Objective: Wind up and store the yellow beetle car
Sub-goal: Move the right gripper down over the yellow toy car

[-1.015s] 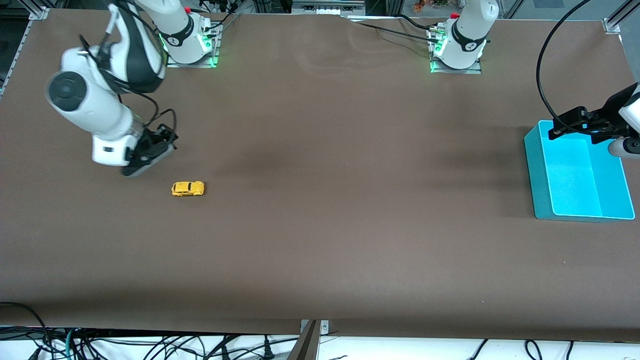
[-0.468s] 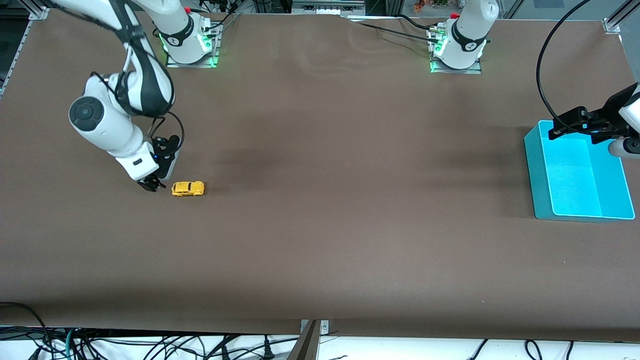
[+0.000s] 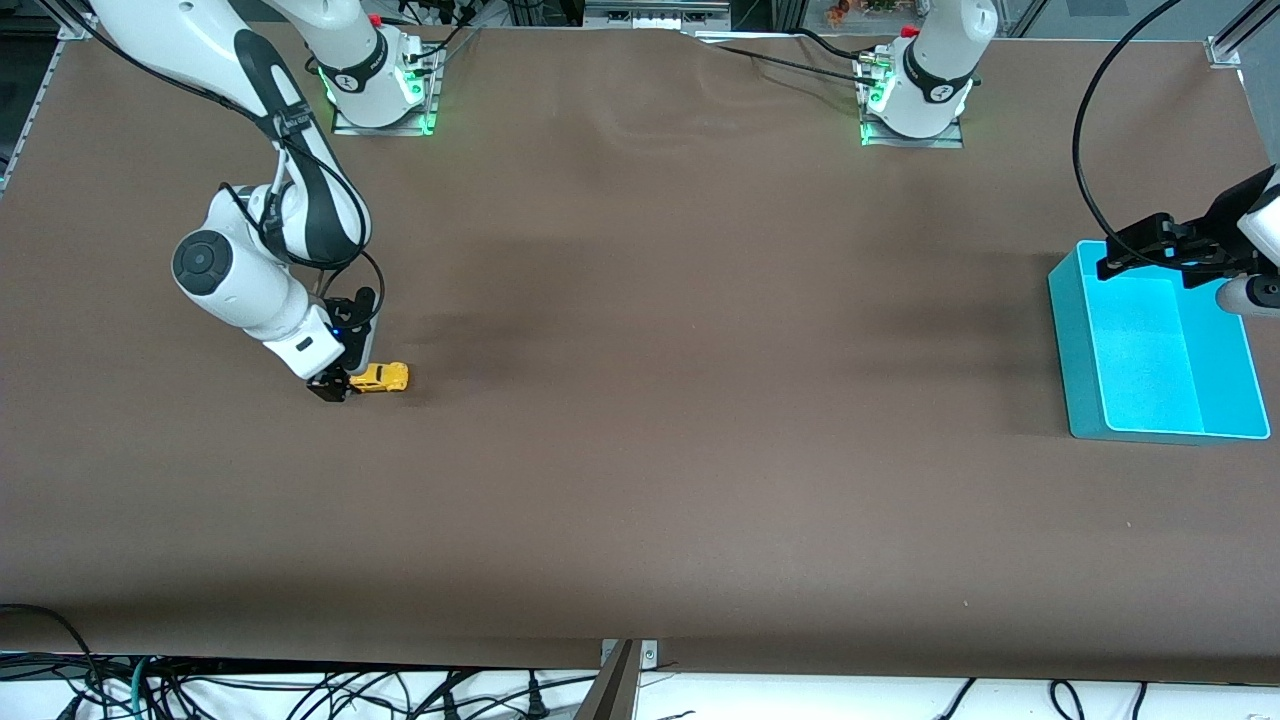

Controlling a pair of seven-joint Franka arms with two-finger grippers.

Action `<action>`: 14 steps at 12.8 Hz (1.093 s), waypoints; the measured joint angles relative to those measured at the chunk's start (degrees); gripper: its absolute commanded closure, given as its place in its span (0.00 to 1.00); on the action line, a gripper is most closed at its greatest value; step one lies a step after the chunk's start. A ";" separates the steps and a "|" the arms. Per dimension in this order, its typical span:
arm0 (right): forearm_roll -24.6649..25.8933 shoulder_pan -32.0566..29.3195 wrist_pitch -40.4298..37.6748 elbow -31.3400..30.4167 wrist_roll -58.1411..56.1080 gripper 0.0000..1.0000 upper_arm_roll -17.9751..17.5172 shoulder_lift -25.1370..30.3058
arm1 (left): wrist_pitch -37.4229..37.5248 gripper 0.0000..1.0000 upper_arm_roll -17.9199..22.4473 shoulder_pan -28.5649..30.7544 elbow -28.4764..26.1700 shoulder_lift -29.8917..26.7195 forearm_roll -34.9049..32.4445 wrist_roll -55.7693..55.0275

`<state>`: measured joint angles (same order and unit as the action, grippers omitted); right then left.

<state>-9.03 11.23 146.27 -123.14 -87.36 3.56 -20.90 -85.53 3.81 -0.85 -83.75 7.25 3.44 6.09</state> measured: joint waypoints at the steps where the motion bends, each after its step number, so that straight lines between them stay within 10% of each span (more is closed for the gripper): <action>1: -1.43 -0.18 0.54 0.26 -1.69 0.00 -0.23 -0.67 | 0.00 0.00 0.00 0.00 0.00 0.00 0.00 0.00; 4: -5.47 -0.98 2.85 0.37 -7.02 0.10 -0.53 -3.14 | 0.00 0.00 0.00 0.00 0.00 0.00 0.00 0.00; 10: -6.09 -1.38 3.81 0.93 -8.26 0.99 -1.16 -4.57 | 0.00 0.00 0.00 0.00 0.00 0.00 0.00 0.00; 14: -6.27 -1.40 3.89 1.04 -10.62 1.00 -1.66 -4.59 | 0.00 0.00 0.00 0.00 0.00 0.03 0.00 0.00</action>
<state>-15.30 9.83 150.16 -122.10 -97.99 1.90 -25.49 -85.53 3.81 -0.85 -83.74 7.28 3.44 6.09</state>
